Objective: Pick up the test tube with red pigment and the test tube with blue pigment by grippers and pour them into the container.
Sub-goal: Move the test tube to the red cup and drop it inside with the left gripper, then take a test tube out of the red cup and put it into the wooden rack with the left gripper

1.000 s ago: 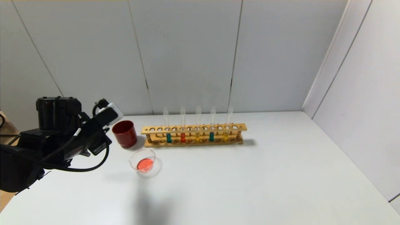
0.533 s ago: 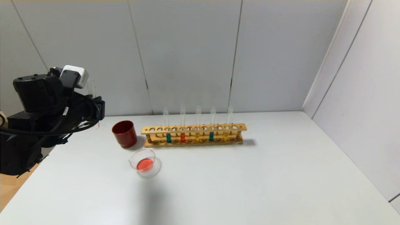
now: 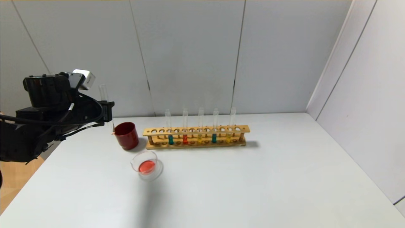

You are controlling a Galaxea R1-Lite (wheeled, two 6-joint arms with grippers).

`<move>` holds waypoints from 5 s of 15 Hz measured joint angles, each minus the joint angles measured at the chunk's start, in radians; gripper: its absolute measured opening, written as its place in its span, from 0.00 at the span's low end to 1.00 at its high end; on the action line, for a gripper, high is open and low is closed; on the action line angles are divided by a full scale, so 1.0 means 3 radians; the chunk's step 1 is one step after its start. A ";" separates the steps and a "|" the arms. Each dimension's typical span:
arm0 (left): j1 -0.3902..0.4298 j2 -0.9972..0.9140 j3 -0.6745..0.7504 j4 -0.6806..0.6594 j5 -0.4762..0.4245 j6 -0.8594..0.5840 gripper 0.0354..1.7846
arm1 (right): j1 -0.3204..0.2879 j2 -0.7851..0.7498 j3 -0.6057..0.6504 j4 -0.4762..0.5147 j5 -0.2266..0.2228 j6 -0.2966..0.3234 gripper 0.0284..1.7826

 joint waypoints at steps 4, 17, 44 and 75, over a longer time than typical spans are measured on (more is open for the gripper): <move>0.0011 0.0338 -0.0334 0.0001 -0.0003 -0.0001 0.16 | 0.0000 0.0000 0.0000 -0.0001 0.0001 0.0000 0.98; 0.0050 0.1207 -0.0831 -0.0065 -0.0014 -0.0004 0.16 | 0.0000 0.0000 0.0000 0.0000 0.0000 0.0000 0.98; 0.0501 0.0045 -0.0174 0.0024 -0.1741 -0.0077 0.98 | 0.0000 0.0000 0.0000 -0.0001 -0.0001 0.0000 0.98; -0.0276 0.1605 -0.0685 -0.0718 -0.2668 -0.0057 0.98 | 0.0000 0.0000 0.0000 0.0000 0.0000 0.0000 0.98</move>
